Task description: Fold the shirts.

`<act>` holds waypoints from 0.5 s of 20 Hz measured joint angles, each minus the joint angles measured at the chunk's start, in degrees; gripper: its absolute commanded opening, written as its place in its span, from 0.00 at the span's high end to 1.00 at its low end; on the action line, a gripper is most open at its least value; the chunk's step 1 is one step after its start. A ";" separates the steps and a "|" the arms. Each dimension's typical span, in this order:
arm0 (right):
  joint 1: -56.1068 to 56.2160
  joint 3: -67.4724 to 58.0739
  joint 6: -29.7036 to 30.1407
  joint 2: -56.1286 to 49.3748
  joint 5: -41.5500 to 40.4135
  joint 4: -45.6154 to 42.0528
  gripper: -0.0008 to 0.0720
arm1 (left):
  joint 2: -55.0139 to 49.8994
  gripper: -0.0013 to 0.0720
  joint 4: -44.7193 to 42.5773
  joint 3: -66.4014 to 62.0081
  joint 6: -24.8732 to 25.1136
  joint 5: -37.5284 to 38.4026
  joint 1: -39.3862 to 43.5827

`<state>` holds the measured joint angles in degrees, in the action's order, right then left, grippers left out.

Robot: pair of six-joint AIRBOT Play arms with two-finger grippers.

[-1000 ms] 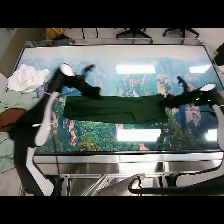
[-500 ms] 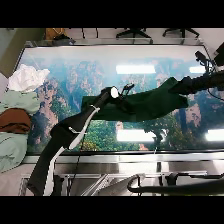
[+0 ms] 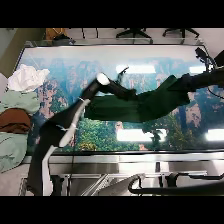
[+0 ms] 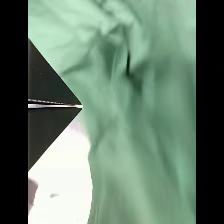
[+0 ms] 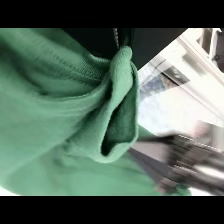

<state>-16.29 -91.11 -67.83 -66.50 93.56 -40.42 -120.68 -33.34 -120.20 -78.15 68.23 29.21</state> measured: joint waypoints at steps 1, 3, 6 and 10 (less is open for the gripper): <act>2.10 0.00 -0.22 0.00 -1.44 0.35 0.96 | 3.21 0.96 3.48 -0.15 0.94 1.36 -3.06; 7.98 0.00 -0.79 -0.20 -6.19 1.57 0.96 | 9.33 0.97 9.99 -0.33 2.62 4.76 -9.07; 20.61 0.00 -1.16 -2.19 -17.14 2.67 0.96 | 17.86 0.96 19.65 -0.35 4.81 9.60 -18.34; 40.76 -0.02 0.24 -10.12 -38.10 3.43 0.55 | 28.50 0.97 30.21 3.69 8.85 13.49 -28.41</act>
<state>24.47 -91.13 -67.59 -76.62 55.46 -36.99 -92.18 -3.14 -116.51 -69.30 81.71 0.80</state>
